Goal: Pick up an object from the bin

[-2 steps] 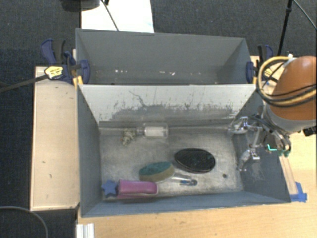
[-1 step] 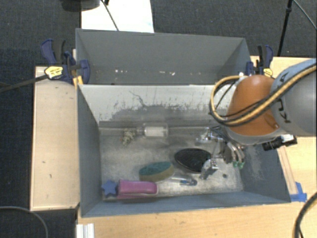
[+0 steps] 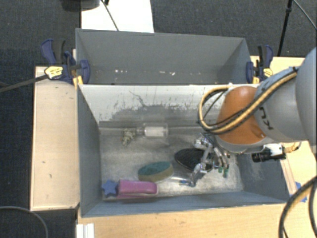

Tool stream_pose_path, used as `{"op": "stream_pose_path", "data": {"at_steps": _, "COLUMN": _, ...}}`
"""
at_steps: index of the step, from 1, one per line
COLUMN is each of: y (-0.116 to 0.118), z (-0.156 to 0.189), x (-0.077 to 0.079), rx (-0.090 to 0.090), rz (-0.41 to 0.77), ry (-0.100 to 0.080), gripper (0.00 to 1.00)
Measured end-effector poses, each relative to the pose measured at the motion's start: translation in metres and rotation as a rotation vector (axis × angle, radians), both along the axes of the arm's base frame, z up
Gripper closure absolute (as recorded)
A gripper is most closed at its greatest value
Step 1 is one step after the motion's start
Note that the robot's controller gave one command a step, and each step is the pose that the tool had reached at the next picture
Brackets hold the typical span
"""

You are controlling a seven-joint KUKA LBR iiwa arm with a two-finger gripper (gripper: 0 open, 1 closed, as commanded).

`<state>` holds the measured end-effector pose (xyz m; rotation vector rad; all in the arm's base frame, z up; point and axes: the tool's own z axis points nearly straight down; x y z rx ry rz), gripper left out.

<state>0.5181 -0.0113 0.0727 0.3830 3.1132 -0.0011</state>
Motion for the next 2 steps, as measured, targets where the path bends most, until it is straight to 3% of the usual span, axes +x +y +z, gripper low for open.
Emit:
{"op": "stream_pose_path", "data": {"at_steps": 1, "y": 0.000, "z": 0.001, "x": 0.001, "rx": 0.000, "rz": 0.005, "ry": -0.002, "gripper": 1.00}}
{"op": "stream_pose_path", "data": {"at_steps": 2, "y": -0.005, "z": 0.147, "x": 0.009, "rx": 0.001, "rz": -0.031, "ry": -0.005, "gripper": 1.00}}
